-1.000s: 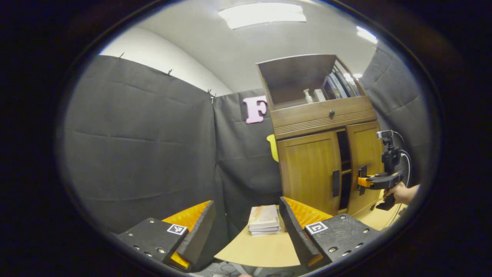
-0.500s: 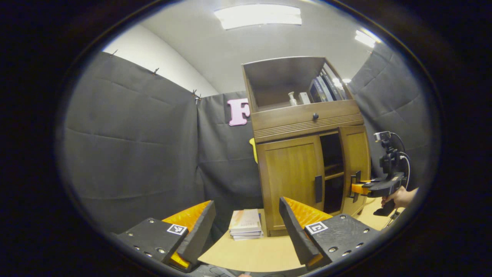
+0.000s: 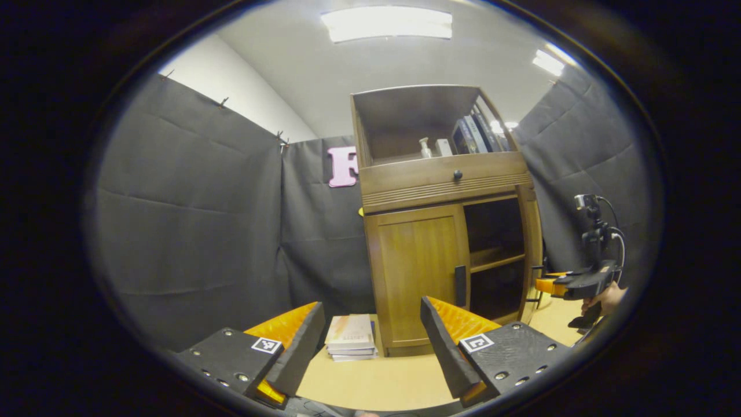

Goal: Open the right door of the double-door shoe cabinet with the right hand, and open the left door with the left hand.

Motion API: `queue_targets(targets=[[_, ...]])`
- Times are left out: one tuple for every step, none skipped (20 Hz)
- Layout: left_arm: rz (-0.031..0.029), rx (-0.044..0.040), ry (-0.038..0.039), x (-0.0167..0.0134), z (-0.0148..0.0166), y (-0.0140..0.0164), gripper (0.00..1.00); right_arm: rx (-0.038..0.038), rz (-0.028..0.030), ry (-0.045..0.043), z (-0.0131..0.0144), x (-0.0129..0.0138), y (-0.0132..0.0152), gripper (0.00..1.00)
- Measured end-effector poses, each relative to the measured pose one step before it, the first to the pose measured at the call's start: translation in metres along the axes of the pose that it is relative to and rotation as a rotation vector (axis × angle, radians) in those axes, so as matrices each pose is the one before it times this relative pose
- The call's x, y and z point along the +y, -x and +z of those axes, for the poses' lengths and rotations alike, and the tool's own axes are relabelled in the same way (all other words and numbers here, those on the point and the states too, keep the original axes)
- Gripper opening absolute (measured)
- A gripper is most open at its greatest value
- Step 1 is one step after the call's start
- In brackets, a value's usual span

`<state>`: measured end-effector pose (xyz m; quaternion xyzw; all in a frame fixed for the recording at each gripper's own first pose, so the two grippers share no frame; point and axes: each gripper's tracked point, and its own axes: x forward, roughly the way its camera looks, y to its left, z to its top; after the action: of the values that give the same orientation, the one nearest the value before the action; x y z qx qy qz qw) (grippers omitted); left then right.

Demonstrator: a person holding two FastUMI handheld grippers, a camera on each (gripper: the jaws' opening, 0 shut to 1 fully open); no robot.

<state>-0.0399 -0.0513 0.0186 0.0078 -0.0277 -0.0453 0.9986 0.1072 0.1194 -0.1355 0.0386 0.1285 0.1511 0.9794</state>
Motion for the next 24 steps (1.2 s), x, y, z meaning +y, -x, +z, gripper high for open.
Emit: queue_targets(targets=[[-0.01377, -0.0015, 0.00257, -0.00592, -0.00097, -0.00258, 0.96, -0.00084, -0.00347, -0.00096, -0.00062, -0.00479, 0.00456, 0.08], [-0.01338, -0.00239, 0.0028, -0.00613, -0.00005, -0.00146, 0.96, 0.00189, -0.00143, -0.00074, -0.00077, -0.00419, 0.00411, 0.11], [-0.01127, -0.0046, 0.00109, -0.00545, 0.00139, 0.00029, 0.96, 0.00067, -0.00145, -0.00271, -0.00008, -0.00433, 0.00332, 0.08], [-0.00903, -0.00244, -0.00039, -0.00476, 0.00096, -0.00075, 0.96, 0.00179, -0.0018, -0.00385, -0.00026, -0.00487, 0.00423, 0.11], [-0.00949, -0.00121, 0.00007, -0.00554, -0.00105, 0.00043, 0.96, -0.00087, -0.00432, -0.00224, 0.00074, -0.00426, 0.00347, 0.11], [-0.01031, 0.00008, 0.0005, -0.00624, 0.00015, -0.00105, 0.96, -0.00015, -0.00506, 0.00077, -0.0015, -0.00445, 0.00216, 0.11], [-0.00835, -0.00114, 0.00029, -0.00229, -0.00127, -0.00351, 0.96, -0.00207, -0.006, 0.00198, 0.0004, -0.00547, 0.00379, 0.11], [-0.00895, -0.0009, -0.00019, -0.00288, -0.00033, -0.00211, 0.96, 0.00035, -0.00428, 0.00102, -0.0005, -0.00559, 0.00323, 0.11], [-0.00631, -0.00157, -0.00078, -0.00215, -0.00046, -0.00206, 0.96, 0.00132, -0.00336, -0.00132, 0.00066, -0.00519, 0.00278, 0.11], [-0.00561, -0.00227, 0.0007, -0.00489, 0.00039, -0.00289, 0.96, 0.0, -0.00086, 0.00088, -0.00008, -0.00492, 0.00305, 0.11], [-0.0063, -0.00235, 0.00275, -0.00708, 0.00307, 0.00153, 0.96, -0.00042, -0.00102, 0.00054, -0.00047, -0.00395, 0.00216, 0.11], [-0.0073, -0.00074, 0.00368, -0.00565, 0.00069, 0.00137, 0.96, -0.00137, -0.00241, 0.00261, -0.00022, -0.00419, 0.00258, 0.11], [-0.0071, 0.00036, 0.00145, -0.00512, -0.00081, 0.00213, 0.96, -0.00058, -0.00404, 0.00164, -0.0005, -0.00435, 0.00209, 0.08], [-0.00705, 0.0007, -0.00147, -0.00467, 0.00068, 0.00055, 0.96, -0.00073, -0.00499, 0.00165, -0.00075, -0.00421, 0.00311, 0.11], [-0.00601, -0.00043, -0.00377, -0.00166, 0.0001, -0.00101, 0.96, -0.00133, -0.00524, 0.00074, 0.00024, -0.00445, 0.00189, 0.11], [-0.00537, -0.00129, -0.0047, -0.00371, 0.00068, 0.00046, 0.96, -0.00095, -0.00591, 0.00055, -0.00128, -0.00491, 0.00118, 0.11], [-0.00401, -0.00236, -0.0033, -0.00261, -0.00016, -0.00104, 0.96, -0.00039, -0.00763, 0.00055, -0.00079, -0.00582, 0.00185, 0.11], [-0.00411, -0.00113, -0.00082, -0.00286, 0.00101, -0.00031, 0.96, -0.00023, -0.01004, 0.00212, 0.00033, -0.00608, 0.00189, 0.11], [-0.00489, -0.00035, 0.00119, -0.00273, 0.00032, 0.0005, 0.96, -0.00107, -0.0093, 0.00039, 0.00013, -0.0061, 0.00174, 0.11], [-0.00474, -0.00005, 0.0016, -0.00273, 0.00014, -0.00059, 0.96, -0.00021, -0.01092, -0.00185, -0.00013, -0.00716, 0.00112, 0.11], [-0.00414, 0.00118, 0.00024, -0.00187, -0.00125, -0.0005, 0.96, 0.00007, -0.0134, -0.00494, 0.00045, -0.0084, 0.00119, 0.07], [-0.00364, -0.00005, -0.00143, -0.0032, 0.00048, 0.00013, 0.96, 0.00083, -0.01132, -0.00544, -0.00008, -0.00828, 0.00093, 0.07], [-0.00398, -0.00106, -0.00236, -0.00283, 0.00041, -0.00227, 0.96, -0.00009, -0.01135, -0.00775, 0.00127, -0.00824, 0.00058, 0.11], [-0.00397, -0.00007, -0.00322, -0.00266, 0.00086, -0.00117, 0.96, 0.00161, -0.0076, -0.00707, -0.00095, -0.00568, -0.00028, 0.11]])
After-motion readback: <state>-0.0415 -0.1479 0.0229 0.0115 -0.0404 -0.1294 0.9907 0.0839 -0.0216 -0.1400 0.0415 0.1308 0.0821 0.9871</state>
